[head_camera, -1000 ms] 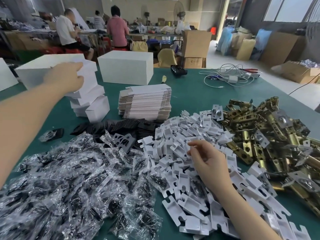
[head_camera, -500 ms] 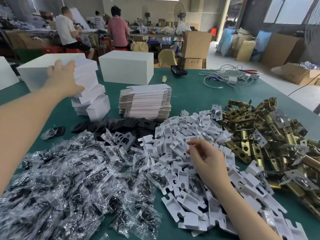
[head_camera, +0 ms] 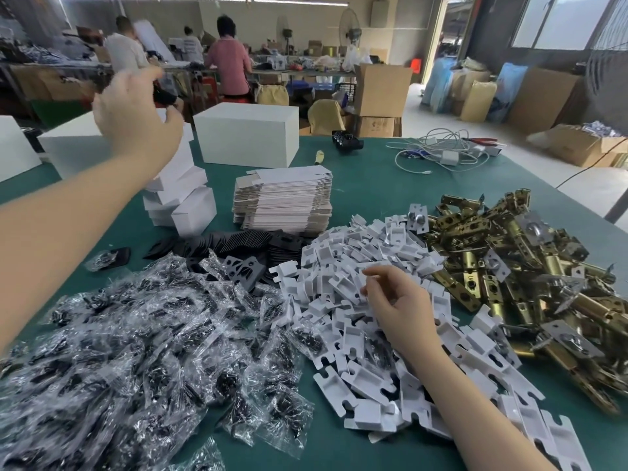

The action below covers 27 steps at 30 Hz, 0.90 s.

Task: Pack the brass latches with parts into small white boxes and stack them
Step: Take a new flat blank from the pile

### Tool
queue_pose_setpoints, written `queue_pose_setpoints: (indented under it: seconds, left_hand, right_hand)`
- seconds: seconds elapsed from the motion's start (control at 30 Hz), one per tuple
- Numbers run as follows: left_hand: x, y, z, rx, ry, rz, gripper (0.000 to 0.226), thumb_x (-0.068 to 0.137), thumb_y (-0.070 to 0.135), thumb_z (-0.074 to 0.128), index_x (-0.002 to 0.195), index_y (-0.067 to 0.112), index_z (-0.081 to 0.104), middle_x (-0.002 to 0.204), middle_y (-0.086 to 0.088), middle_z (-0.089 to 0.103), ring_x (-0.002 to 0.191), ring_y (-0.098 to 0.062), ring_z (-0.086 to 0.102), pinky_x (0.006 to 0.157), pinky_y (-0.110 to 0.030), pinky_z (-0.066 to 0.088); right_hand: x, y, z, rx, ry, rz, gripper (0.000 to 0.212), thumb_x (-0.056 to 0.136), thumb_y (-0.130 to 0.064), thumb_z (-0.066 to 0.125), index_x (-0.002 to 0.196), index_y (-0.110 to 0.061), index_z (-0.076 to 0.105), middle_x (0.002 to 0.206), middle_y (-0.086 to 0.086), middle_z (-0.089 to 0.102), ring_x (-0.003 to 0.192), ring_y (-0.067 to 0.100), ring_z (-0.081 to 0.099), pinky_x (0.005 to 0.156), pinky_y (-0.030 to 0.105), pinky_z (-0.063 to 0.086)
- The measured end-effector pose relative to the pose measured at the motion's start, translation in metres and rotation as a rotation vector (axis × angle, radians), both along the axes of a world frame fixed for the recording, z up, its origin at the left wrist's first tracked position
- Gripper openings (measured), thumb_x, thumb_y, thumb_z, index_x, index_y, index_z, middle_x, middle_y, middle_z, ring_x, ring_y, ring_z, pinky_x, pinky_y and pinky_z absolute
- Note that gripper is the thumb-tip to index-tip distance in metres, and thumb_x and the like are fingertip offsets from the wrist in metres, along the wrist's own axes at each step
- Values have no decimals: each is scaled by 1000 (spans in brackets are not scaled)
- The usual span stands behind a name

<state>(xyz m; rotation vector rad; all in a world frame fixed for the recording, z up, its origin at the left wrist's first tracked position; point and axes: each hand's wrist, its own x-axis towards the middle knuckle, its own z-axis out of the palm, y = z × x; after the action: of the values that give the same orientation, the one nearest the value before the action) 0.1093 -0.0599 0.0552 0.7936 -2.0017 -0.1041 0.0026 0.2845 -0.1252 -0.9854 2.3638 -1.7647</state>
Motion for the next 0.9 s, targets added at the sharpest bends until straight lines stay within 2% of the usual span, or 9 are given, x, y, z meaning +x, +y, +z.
queue_pose_setpoints:
  seconds: [0.1, 0.2, 0.27, 0.37, 0.53, 0.67, 0.73, 0.8, 0.9]
  left_hand:
    - [-9, 58, 15, 213, 135, -365, 38, 95, 12, 54, 133, 11, 55, 108, 6, 66, 94, -9, 61, 79, -5, 44]
    - [-9, 122, 3, 427, -86, -680, 28, 96, 19, 60, 121, 30, 61, 100, 0, 73, 88, -19, 67, 69, -10, 48]
    - [-7, 156, -22, 474, -297, -769, 23, 96, 28, 61, 114, 44, 60, 97, 12, 71, 82, -8, 67, 66, -7, 46]
    - [-10, 194, -69, 522, -576, -809, 31, 96, 34, 61, 126, 39, 59, 117, 20, 61, 92, 4, 58, 86, -20, 46]
    - [-14, 225, -142, 329, -796, -592, 61, 96, 44, 56, 151, 23, 37, 156, -7, 33, 142, -26, 35, 115, -37, 28]
    - [-20, 225, -181, 182, -892, -478, 63, 101, 60, 27, 157, 36, 11, 166, 0, -6, 153, -23, -12, 114, -46, -20]
    - [-25, 222, -188, 188, -890, -463, 63, 100, 61, 17, 157, 36, 4, 165, 4, -11, 150, -18, -20, 107, -44, -26]
    - [-31, 218, -191, 168, -890, -446, 67, 98, 65, 9, 158, 35, 1, 165, 7, -11, 150, -15, -20, 106, -42, -28]
    - [-37, 215, -192, 108, -803, -396, 60, 102, 57, 13, 158, 35, 11, 167, 5, 7, 154, -16, -5, 113, -41, -21]
  right_hand:
    - [1, 0, 6, -42, -98, 7, 26, 97, -17, 59, 99, -42, 63, 83, -11, 72, 59, 5, 62, 51, 23, 53]
    - [-3, 5, 18, -151, -258, 19, 25, 97, -10, 56, 101, -33, 64, 85, -11, 73, 76, 10, 71, 65, 23, 59]
    - [-9, 10, 27, -314, -450, 56, 21, 97, -9, 54, 105, -24, 66, 86, -4, 75, 80, 12, 71, 71, 24, 59]
    - [-17, 16, 38, -539, -664, 85, 17, 97, -11, 56, 108, -18, 67, 87, 1, 75, 82, 14, 68, 79, 28, 56]
    - [-17, 27, 57, -625, -565, 107, 14, 94, -13, 59, 106, -16, 65, 82, -2, 71, 77, 13, 61, 79, 30, 52]
    - [1, 31, 63, 50, -139, 43, 17, 95, -22, 59, 111, -26, 60, 105, -1, 70, 84, 9, 59, 70, 20, 52]
    - [18, 37, 50, 525, 84, 94, 47, 92, -50, 55, 135, -32, 47, 138, 0, 53, 114, 12, 54, 93, 30, 50]
    - [39, 45, 33, 892, 227, 149, 80, 76, -86, 33, 146, -49, 22, 161, 1, 17, 146, 29, 23, 114, 58, 26]
    - [56, 45, 4, 1097, 336, 129, 99, 63, -98, 6, 147, -51, -17, 162, 1, -21, 150, 39, -11, 114, 67, 0]
